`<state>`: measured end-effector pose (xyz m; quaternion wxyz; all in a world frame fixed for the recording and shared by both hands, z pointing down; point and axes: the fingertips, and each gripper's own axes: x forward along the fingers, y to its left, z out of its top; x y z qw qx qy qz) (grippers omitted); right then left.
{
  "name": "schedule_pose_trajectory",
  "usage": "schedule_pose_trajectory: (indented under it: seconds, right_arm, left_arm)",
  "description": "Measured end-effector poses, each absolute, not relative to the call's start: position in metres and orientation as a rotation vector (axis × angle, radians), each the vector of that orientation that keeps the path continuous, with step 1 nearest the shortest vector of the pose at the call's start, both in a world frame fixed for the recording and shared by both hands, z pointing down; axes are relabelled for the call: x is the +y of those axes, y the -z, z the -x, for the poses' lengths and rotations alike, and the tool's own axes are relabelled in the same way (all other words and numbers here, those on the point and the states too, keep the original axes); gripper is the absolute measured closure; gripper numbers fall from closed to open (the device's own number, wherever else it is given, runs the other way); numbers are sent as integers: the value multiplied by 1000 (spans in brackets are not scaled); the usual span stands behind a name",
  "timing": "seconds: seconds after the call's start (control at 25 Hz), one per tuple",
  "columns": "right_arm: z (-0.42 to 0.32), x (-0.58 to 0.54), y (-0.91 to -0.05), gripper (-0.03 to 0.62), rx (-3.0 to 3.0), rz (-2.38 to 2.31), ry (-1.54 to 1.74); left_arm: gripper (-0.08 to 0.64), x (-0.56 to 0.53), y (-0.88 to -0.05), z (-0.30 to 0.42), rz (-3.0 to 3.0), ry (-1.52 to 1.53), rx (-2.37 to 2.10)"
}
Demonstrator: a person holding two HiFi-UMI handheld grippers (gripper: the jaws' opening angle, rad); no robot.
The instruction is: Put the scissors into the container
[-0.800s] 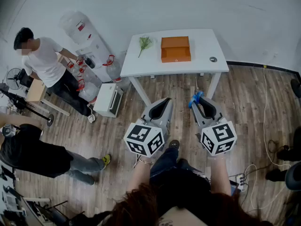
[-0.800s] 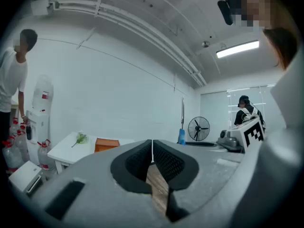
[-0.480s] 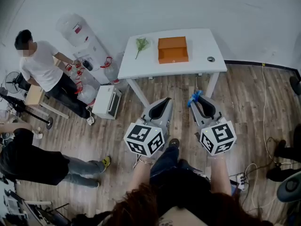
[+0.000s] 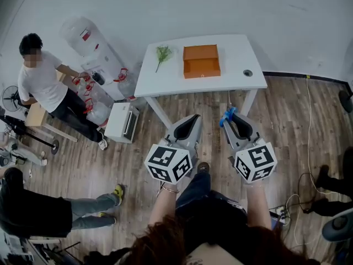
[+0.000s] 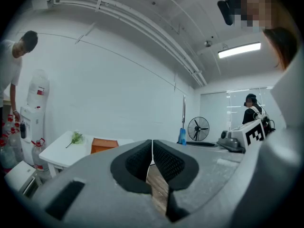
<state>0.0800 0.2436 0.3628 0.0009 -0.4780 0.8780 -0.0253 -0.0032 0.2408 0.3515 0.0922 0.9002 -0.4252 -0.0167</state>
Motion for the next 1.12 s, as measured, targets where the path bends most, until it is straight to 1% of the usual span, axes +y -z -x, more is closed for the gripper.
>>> schedule_pose_trajectory:
  seconds: [0.44,1.12]
  right_arm:
    - [-73,177,-365,526,2763,1529,69]
    - [-43,68,-366,520,2767,1573,117]
  left_arm:
    - [541,167,-355,6,-2685,51,-1224]
    - [541,57,-361,41,-2654,63,-1185]
